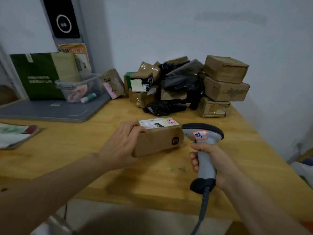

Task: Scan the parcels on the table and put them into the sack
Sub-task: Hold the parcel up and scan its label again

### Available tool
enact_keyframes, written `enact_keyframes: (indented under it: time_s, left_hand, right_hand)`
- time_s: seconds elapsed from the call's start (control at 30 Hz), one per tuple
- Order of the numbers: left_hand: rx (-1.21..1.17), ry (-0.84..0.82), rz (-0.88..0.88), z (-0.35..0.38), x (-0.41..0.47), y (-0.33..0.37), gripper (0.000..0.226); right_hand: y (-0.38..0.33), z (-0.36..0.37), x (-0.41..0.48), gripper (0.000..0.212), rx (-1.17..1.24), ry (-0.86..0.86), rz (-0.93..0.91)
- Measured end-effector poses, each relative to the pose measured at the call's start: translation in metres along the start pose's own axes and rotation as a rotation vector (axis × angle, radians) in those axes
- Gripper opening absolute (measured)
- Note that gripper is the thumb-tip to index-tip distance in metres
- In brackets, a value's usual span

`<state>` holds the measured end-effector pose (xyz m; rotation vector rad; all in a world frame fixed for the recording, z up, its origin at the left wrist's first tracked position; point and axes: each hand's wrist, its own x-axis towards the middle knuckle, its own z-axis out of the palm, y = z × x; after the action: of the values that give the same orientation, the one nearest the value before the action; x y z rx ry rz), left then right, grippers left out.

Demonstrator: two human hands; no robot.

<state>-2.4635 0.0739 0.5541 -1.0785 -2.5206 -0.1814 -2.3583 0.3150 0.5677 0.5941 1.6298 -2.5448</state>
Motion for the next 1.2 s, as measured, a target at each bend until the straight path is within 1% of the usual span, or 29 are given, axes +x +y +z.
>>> enact_keyframes:
  time_s: [0.07, 0.1, 0.2, 0.23, 0.3, 0.37, 0.47, 0.53, 0.57, 0.63, 0.7, 0.73, 0.77, 0.83, 0.9, 0.97, 1.07, 1.13, 1.2]
  left_hand:
    - [-0.038, -0.066, -0.029, -0.01, -0.024, 0.007, 0.093]
    - [-0.105, -0.083, -0.099, -0.017, -0.028, 0.012, 0.1]
    - [-0.343, -0.135, -0.436, -0.029, -0.017, 0.019, 0.124]
    - [-0.393, -0.186, -0.522, -0.03, -0.011, 0.017, 0.128]
    - [-0.476, -0.296, -0.61, -0.029, -0.001, 0.011, 0.126]
    - [-0.485, -0.37, -0.618, -0.028, 0.001, 0.009, 0.121]
    - [-0.307, -0.497, -0.554, -0.035, -0.001, 0.016, 0.128]
    - [-0.233, -0.581, -0.508, -0.042, -0.004, 0.019, 0.128]
    - [-0.229, -0.615, -0.492, -0.046, -0.006, 0.018, 0.122]
    - [-0.232, -0.692, -0.426, -0.058, -0.008, 0.013, 0.101]
    - [-0.208, -0.762, -0.354, -0.071, -0.011, 0.007, 0.092]
    - [-0.197, -0.769, -0.336, -0.076, -0.013, 0.004, 0.09]
    - [-0.201, -0.739, -0.339, -0.078, -0.017, 0.002, 0.087]
    - [-0.286, -0.584, -0.4, -0.071, -0.028, 0.0, 0.077]
    - [-0.454, -0.398, -0.531, -0.057, -0.044, 0.009, 0.065]
    - [-0.568, -0.258, -0.646, -0.041, -0.059, 0.023, 0.059]
    - [-0.776, -0.068, -0.815, -0.028, -0.073, 0.039, 0.061]
    - [-0.89, 0.036, -0.938, -0.028, -0.076, 0.046, 0.063]
    - [-0.947, 0.129, -1.023, -0.027, -0.082, 0.054, 0.072]
  right_hand:
    - [0.005, -0.001, -0.013, 0.006, 0.001, 0.003, 0.013]
    - [0.006, -0.001, -0.02, 0.007, 0.001, 0.005, 0.017]
    - [0.011, 0.0, -0.036, 0.008, -0.012, 0.012, 0.026]
    - [0.011, 0.0, -0.04, 0.007, -0.02, 0.011, 0.027]
    - [0.012, 0.0, -0.049, 0.006, -0.04, 0.003, 0.024]
    - [0.013, 0.001, -0.055, 0.007, -0.067, -0.013, 0.021]
    - [0.012, 0.003, -0.062, 0.007, -0.103, -0.026, 0.022]
    - [0.011, 0.004, -0.062, 0.007, -0.108, -0.02, 0.012]
    - [0.011, 0.006, -0.061, 0.007, -0.11, -0.018, 0.007]
    - [0.01, 0.009, -0.06, 0.007, -0.125, -0.017, -0.001]
    - [0.01, 0.011, -0.058, 0.007, -0.151, -0.005, -0.013]
    - [0.01, 0.012, -0.056, 0.007, -0.161, 0.003, -0.023]
    - [0.01, 0.013, -0.054, 0.007, -0.17, 0.014, -0.04]
    - [0.009, 0.017, -0.05, 0.006, -0.203, 0.051, -0.1]
    - [0.011, 0.023, -0.044, 0.008, -0.267, 0.101, -0.176]
    - [0.016, 0.033, -0.04, 0.016, -0.331, 0.117, -0.186]
    - [0.028, 0.049, -0.039, 0.025, -0.439, 0.067, -0.13]
    - [0.033, 0.058, -0.038, 0.027, -0.505, 0.054, -0.143]
    - [0.036, 0.063, -0.037, 0.032, -0.525, 0.073, -0.169]
